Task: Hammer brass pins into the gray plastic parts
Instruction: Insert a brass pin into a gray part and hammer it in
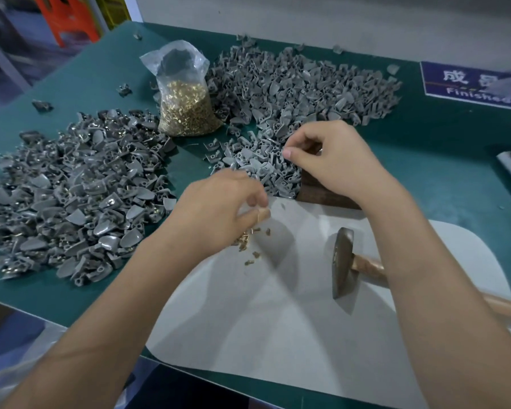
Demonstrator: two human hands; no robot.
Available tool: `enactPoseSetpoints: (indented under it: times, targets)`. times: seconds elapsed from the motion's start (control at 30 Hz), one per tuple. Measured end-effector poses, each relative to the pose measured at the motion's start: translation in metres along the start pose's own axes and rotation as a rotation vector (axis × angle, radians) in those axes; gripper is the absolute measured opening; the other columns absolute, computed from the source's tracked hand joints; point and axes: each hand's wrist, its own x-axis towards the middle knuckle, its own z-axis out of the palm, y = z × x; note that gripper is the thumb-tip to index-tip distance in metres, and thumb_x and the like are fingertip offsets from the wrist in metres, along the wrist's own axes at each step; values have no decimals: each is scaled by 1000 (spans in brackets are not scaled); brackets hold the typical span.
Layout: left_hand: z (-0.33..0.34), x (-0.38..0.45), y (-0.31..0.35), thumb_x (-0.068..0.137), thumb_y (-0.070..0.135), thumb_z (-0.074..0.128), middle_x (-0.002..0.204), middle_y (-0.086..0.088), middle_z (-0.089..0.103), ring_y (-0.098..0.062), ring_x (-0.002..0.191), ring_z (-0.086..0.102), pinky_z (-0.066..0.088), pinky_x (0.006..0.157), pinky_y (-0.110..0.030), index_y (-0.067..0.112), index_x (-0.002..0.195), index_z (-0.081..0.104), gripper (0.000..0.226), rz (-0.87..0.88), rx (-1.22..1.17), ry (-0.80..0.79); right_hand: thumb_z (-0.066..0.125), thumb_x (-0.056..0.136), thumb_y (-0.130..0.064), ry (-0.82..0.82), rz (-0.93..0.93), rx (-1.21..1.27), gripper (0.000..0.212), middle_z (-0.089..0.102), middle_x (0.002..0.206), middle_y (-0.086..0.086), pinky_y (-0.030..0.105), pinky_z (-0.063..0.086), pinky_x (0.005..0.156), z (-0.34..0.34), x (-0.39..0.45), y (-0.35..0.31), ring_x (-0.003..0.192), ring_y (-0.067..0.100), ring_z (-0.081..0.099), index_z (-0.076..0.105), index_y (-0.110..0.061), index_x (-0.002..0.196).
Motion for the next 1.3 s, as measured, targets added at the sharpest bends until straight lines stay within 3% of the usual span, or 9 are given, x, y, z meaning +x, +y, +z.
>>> enactPoseSetpoints:
  times: [0.07, 0.37, 0.47, 0.57, 0.77, 0.9, 1.07, 1.2, 1.3]
  targets:
    - [2, 7, 1, 93, 46, 63, 100, 19, 59, -3, 99, 51, 43, 73, -32, 38, 105, 61, 14, -47, 13, 125, 73, 93, -33, 1, -1, -1, 7, 70, 84, -14, 17, 44, 68, 0, 1, 0, 81, 0, 62, 74, -33, 86]
    - [14, 15, 6, 93, 33, 65, 98, 15, 59, -10, 109, 49, 35, 69, -29, 32, 104, 67, 11, -112, 91, 186, 73, 93, -33, 87, 0, 34, 6, 70, 82, -15, 8, 41, 66, -2, 1, 1, 79, -3, 61, 75, -30, 87]
    - [6, 15, 9, 95, 39, 66, 95, 20, 62, 1, 92, 49, 38, 70, -29, 38, 98, 65, 3, -75, -81, 284, 72, 93, -34, 170, 20, 79, 8, 71, 83, -10, 19, 50, 71, -9, 1, 6, 80, 5, 64, 74, -30, 87]
    - [4, 25, 21, 94, 38, 69, 90, 24, 65, -5, 79, 55, 44, 66, -25, 39, 90, 65, 6, -79, -346, 308, 71, 94, -29, 250, 87, 163, 8, 73, 83, -5, 33, 55, 77, -19, -2, 18, 81, 13, 66, 73, -28, 86]
    - [14, 65, 43, 94, 26, 70, 83, 13, 67, -6, 79, 60, 45, 66, -12, 30, 88, 62, 11, -73, -460, 267, 70, 94, -24, 409, 219, 298, 9, 73, 78, -4, 44, 59, 79, -37, -17, 50, 80, 20, 69, 72, -22, 86]
    - [16, 92, 56, 92, 21, 71, 83, 9, 66, -5, 81, 60, 41, 67, -6, 27, 89, 61, 12, -17, -515, 208, 70, 93, -20, 545, 204, 355, 9, 72, 80, -6, 29, 55, 73, -49, -36, 65, 76, 13, 66, 72, -27, 87]
    - [26, 115, 65, 100, 25, 61, 93, 10, 65, -3, 82, 61, 44, 71, -10, 39, 136, 59, 38, 75, -535, 147, 70, 93, -15, 606, 211, 378, 16, 72, 83, -16, 17, 49, 76, -46, -51, 64, 78, 2, 64, 74, -31, 94]
    - [41, 119, 70, 101, 18, 60, 113, 26, 68, 2, 110, 63, 50, 99, -27, 35, 122, 68, 28, 150, -542, 172, 70, 90, -5, 583, 179, 339, 22, 72, 84, -13, 19, 49, 77, -35, -57, 59, 83, 4, 66, 73, -27, 96]
    - [48, 116, 71, 99, 24, 64, 107, 20, 73, 7, 108, 65, 50, 93, -17, 36, 109, 59, 17, 87, -671, 160, 72, 90, -5, 602, 182, 334, 25, 74, 86, -14, 22, 52, 79, -32, -61, 55, 88, 6, 68, 74, -26, 102]
